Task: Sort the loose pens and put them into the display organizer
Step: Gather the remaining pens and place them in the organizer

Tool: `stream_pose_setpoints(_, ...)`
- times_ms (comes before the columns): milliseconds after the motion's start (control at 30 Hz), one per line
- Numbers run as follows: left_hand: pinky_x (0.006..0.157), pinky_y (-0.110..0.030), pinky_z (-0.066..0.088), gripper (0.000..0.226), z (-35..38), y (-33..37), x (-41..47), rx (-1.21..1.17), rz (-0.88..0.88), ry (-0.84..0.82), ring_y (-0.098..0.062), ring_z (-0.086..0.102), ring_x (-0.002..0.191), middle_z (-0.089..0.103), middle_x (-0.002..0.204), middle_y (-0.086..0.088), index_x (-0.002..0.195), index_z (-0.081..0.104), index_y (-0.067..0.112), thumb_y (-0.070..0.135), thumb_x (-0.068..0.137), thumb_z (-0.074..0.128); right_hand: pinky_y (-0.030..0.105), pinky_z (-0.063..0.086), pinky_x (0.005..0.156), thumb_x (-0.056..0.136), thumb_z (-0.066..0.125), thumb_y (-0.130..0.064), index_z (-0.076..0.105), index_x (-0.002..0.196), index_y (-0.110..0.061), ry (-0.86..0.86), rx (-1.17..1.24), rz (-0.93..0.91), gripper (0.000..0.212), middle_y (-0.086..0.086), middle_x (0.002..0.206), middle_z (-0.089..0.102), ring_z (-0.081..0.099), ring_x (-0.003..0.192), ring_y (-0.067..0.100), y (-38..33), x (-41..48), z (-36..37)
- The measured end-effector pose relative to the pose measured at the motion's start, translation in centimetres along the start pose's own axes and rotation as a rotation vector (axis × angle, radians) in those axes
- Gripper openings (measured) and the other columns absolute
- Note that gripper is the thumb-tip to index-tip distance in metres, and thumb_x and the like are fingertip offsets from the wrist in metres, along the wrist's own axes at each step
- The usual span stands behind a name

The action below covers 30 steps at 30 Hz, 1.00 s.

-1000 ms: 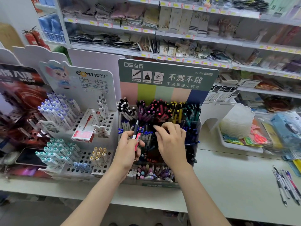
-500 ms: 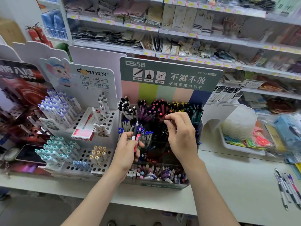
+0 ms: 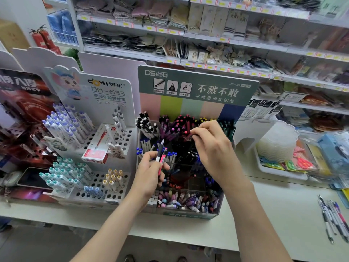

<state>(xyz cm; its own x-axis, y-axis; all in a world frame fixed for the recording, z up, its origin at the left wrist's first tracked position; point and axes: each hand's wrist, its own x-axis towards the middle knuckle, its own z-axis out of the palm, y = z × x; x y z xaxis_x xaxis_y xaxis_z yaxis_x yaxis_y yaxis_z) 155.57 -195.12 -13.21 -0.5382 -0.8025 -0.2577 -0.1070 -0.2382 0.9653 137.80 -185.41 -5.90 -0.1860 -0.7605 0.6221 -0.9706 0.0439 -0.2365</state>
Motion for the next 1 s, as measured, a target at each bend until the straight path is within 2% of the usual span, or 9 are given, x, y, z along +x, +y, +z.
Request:
stream_pose_setpoints(167, 0.055, -0.035, 0.043, 0.025, 0.6, 0.3, -0.2, 0.005, 0.012, -0.004, -0.019, 0.054, 0.062, 0.074, 0.087, -0.006, 0.123, 0.054, 0.020, 0.005, 0.105, 0.044, 0.038, 0.047, 0.080, 0.091, 0.081, -0.005, 0.079, 0.107, -0.015, -0.173, -0.155, -0.067, 0.018, -0.001, 0.103, 0.068, 0.062, 0.091, 0.021, 1.1, -2.2, 6.0)
stream_pose_setpoints(267, 0.055, -0.033, 0.043, 0.024, 0.4, 0.4, -0.4, -0.009, 0.017, -0.018, -0.018, 0.055, 0.064, 0.075, 0.092, -0.007, 0.125, 0.053, 0.021, 0.006, 0.107, 0.046, 0.040, 0.041, 0.085, 0.087, 0.083, -0.007, 0.081, 0.108, -0.021, -0.101, -0.204, 0.010, 0.025, -0.007, 0.109, 0.077, 0.063, 0.104, 0.023, 1.2, -4.1, 7.4)
stream_pose_setpoints(367, 0.058, -0.033, 0.045, 0.023, 0.0, 0.2, -0.6, -0.016, 0.022, -0.051, -0.018, 0.058, 0.068, 0.077, 0.102, -0.009, 0.130, 0.052, 0.021, 0.010, 0.110, 0.050, 0.043, 0.041, 0.091, 0.095, 0.074, -0.016, 0.079, 0.116, -0.022, -0.022, -0.204, 0.104, 0.023, -0.006, 0.124, 0.073, 0.058, 0.117, 0.024, -0.2, -4.7, 6.8)
stream_pose_setpoints(467, 0.065, -0.034, 0.047, 0.023, -0.2, 0.2, -0.9, -0.042, 0.026, -0.137, -0.020, 0.058, 0.075, 0.077, 0.102, -0.006, 0.133, 0.052, 0.021, 0.012, 0.111, 0.051, 0.036, 0.047, 0.087, 0.100, 0.069, -0.023, 0.078, 0.116, -0.021, 0.096, 0.077, 0.372, 0.018, -0.009, 0.108, 0.072, 0.059, 0.101, 0.014, -3.0, -4.2, 6.2)
stream_pose_setpoints(600, 0.071, -0.034, 0.051, 0.024, -0.3, 0.5, -1.3, -0.059, 0.036, -0.237, -0.020, 0.061, 0.080, 0.070, 0.091, -0.007, 0.134, 0.056, 0.017, 0.013, 0.110, 0.056, 0.026, 0.056, 0.074, 0.099, 0.074, -0.031, 0.081, 0.106, -0.026, 0.010, 0.534, 0.703, 0.011, -0.017, 0.085, 0.076, 0.070, 0.080, 0.005, -5.1, -3.8, 5.6)
stream_pose_setpoints(700, 0.074, -0.034, 0.056, 0.025, 0.1, 0.7, -1.4, -0.091, 0.057, -0.242, -0.024, 0.067, 0.085, 0.076, 0.101, -0.011, 0.135, 0.055, 0.014, 0.010, 0.110, 0.055, 0.015, 0.051, 0.065, 0.105, 0.066, -0.024, 0.075, 0.106, -0.022, 0.052, 0.635, 0.740, 0.010, -0.009, 0.082, 0.074, 0.070, 0.072, 0.003, -5.2, -3.4, 4.8)
stream_pose_setpoints(800, 0.082, -0.031, 0.061, 0.026, 0.4, 0.8, -1.3, -0.129, 0.079, -0.178, -0.024, 0.077, 0.099, 0.079, 0.115, -0.011, 0.134, 0.055, 0.011, 0.004, 0.109, 0.053, 0.025, 0.055, 0.068, 0.111, 0.055, -0.021, 0.063, 0.112, -0.019, 0.269, 0.716, 0.721, 0.008, -0.003, 0.085, 0.071, 0.072, 0.075, 0.014, -5.3, -2.6, 3.6)
stream_pose_setpoints(900, 0.094, -0.041, 0.058, 0.024, 0.2, 0.9, -0.9, -0.225, 0.071, -0.087, -0.029, 0.075, 0.113, 0.078, 0.120, -0.009, 0.132, 0.056, 0.008, 0.003, 0.110, 0.051, 0.031, 0.060, 0.076, 0.112, 0.049, -0.014, 0.055, 0.116, -0.014, 0.551, 0.660, 0.582, 0.007, -0.003, 0.096, 0.072, 0.075, 0.084, 0.019, -4.9, -1.5, 2.6)
stream_pose_setpoints(1000, 0.104, -0.048, 0.054, 0.023, -0.2, 1.4, -0.5, -0.336, 0.007, -0.072, -0.031, 0.072, 0.120, 0.077, 0.126, -0.008, 0.129, 0.061, 0.003, 0.007, 0.112, 0.047, 0.032, 0.059, 0.082, 0.113, 0.049, -0.011, 0.054, 0.119, -0.009, 0.607, 0.497, 0.449, 0.008, 0.004, 0.108, 0.070, 0.075, 0.094, 0.019, -3.2, 0.2, 2.2)
